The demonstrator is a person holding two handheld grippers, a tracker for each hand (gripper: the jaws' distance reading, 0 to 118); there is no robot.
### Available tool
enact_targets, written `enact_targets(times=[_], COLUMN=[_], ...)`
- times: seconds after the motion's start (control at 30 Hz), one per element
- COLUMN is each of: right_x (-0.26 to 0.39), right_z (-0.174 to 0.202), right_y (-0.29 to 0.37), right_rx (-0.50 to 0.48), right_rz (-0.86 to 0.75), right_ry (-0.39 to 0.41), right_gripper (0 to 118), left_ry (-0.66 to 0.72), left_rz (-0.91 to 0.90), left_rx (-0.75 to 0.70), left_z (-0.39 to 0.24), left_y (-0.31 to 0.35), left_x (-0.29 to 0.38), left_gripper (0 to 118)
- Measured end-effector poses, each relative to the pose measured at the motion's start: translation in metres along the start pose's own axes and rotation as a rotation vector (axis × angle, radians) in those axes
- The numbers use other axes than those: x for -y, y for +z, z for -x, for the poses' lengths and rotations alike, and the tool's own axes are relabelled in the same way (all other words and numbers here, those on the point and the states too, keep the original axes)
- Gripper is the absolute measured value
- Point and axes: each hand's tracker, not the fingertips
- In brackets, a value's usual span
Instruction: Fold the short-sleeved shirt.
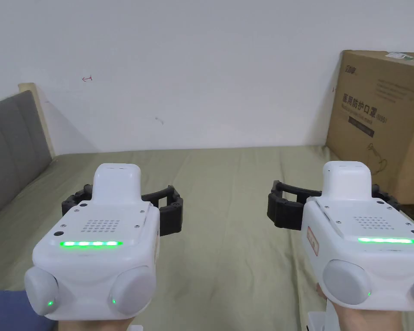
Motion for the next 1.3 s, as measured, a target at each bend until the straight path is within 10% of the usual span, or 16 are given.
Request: enact_targets(times=[1.3], right_x=[0.013], right_z=[-0.007], right_y=[-0.008], right_rx=[-0.017], right_rz=[0.051], right_ry=[0.005], right_gripper=[117], left_ry=[-0.001], left_rz=[0.056], left_rx=[-0.014], left_z=[-0.010], left_y=[-0.001], left_x=[-0.005], left_gripper=[106])
